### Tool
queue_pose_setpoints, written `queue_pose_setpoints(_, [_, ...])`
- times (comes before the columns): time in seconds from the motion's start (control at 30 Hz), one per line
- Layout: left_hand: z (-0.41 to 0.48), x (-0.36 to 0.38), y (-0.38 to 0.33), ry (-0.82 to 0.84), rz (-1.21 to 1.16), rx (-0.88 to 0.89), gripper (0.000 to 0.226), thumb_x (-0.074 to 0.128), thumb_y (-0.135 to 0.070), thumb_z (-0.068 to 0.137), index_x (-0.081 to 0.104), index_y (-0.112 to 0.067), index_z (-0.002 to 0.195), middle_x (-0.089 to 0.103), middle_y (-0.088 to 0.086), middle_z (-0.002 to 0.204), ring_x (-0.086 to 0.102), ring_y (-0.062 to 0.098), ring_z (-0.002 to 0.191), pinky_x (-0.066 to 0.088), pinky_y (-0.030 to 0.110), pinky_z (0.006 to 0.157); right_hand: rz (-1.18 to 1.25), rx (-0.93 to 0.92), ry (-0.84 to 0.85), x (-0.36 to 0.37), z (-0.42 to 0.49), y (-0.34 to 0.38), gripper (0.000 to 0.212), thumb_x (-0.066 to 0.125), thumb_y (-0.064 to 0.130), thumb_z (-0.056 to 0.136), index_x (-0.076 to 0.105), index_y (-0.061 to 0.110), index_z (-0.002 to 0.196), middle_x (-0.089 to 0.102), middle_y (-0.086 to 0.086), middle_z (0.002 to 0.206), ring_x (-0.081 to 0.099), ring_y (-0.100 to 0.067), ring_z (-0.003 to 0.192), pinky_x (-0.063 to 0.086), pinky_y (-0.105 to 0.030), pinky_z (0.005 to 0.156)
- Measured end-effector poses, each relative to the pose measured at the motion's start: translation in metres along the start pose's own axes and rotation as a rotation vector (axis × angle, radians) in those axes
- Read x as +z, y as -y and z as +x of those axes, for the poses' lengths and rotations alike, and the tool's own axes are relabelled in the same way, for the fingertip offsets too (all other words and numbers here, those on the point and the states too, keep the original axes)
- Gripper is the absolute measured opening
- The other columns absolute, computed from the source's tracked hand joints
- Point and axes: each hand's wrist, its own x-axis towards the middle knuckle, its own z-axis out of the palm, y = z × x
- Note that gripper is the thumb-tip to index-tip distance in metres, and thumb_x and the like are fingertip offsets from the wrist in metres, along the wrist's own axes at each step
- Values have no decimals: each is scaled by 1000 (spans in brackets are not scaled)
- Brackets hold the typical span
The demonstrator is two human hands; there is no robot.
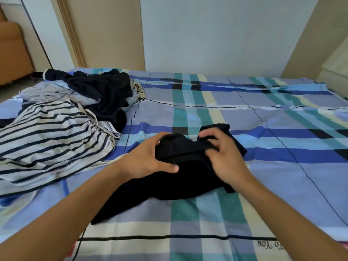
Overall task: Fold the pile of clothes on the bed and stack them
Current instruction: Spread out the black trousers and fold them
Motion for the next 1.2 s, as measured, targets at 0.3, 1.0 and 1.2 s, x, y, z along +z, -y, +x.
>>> queue_pose_setpoints(0.3, [2, 4, -13, -393, 281, 337, 32, 63, 7, 87, 71, -15, 109, 72, -5, 101, 66, 6, 97, 48, 22, 84, 257, 232, 315, -53, 8, 14, 52, 72, 53, 70, 67, 23, 111, 72, 2, 110, 69, -15, 97, 51, -34, 88])
queue_pose_setpoints(1.0, [-26, -5, -38, -199, 271, 240, 17, 66, -28, 96, 74, -21, 109, 73, -10, 98, 69, 8, 87, 52, 31, 81, 190, -56, -144, -100, -10, 17, 7, 63, 10, 94, 69, 13, 92, 72, -2, 85, 68, -13, 83, 52, -30, 78])
queue_pose_setpoints(1.2, [-33, 14, -65, -160, 100, -139, 43, 55, -34, 101, 71, -7, 72, 69, 6, 68, 62, 22, 60, 46, 33, 68, 201, 71, -92, -88, -18, 22, 15, 67, 26, 93, 67, 13, 86, 72, -1, 81, 70, -18, 82, 50, -30, 74])
